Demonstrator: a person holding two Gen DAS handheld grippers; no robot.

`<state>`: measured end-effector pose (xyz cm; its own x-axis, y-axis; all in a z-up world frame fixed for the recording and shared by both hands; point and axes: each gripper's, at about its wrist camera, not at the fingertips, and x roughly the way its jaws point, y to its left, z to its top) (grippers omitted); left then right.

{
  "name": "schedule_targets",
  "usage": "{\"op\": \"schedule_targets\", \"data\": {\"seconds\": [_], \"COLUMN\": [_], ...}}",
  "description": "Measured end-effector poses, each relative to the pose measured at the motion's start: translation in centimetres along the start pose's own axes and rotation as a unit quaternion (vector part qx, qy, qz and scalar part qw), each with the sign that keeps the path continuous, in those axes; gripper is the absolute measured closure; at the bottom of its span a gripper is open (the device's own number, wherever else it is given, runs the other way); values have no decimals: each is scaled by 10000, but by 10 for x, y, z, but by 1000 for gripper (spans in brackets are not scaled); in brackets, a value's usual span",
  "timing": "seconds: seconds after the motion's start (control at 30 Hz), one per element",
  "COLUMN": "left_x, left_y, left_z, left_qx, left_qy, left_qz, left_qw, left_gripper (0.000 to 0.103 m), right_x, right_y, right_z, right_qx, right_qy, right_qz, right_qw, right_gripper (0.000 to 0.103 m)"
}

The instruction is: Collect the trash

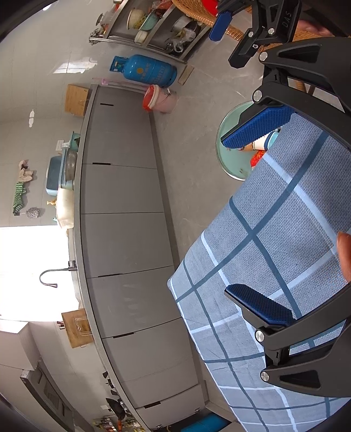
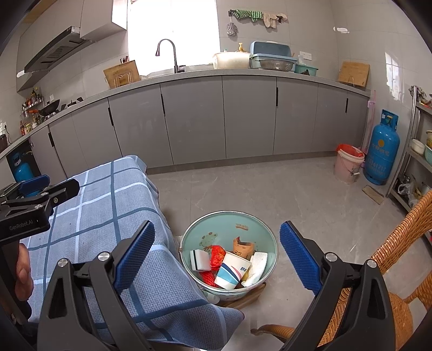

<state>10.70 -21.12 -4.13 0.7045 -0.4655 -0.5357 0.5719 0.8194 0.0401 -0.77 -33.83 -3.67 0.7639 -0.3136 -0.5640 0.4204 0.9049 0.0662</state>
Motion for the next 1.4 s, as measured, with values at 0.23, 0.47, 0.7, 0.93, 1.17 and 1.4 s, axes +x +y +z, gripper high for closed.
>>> {"op": "schedule_targets", "data": {"seconds": [0.23, 0.47, 0.7, 0.93, 1.17, 1.4], "left_x": [-1, -2, -3, -4, -10, -9], "left_y": [2, 2, 2, 1, -5, -4], "left_z": [0, 0, 1, 3, 5, 5], "left_qx": [-22, -22, -21, 4, 162, 179], "left_qy": [-15, -24, -31, -58, -190, -182], "left_qz": [9, 22, 27, 77, 112, 199], "left_qw": [10000, 10000, 10000, 10000, 9996, 9995], "left_gripper": [4, 4, 4, 4, 4, 4], "right_x": [-2, -2, -3, -3, -4, -4], "right_y": [0, 1, 1, 2, 6, 7], "right_z": [0, 1, 1, 2, 9, 11], "right_qx": [-8, 3, 2, -17, -51, -76], "right_qy": [-6, -2, -12, -14, -72, -81], "right_qz": [-6, 7, 4, 15, 39, 61], "right_qw": [10000, 10000, 10000, 10000, 10000, 9999], "right_gripper": [10, 10, 10, 10, 10, 10]}}
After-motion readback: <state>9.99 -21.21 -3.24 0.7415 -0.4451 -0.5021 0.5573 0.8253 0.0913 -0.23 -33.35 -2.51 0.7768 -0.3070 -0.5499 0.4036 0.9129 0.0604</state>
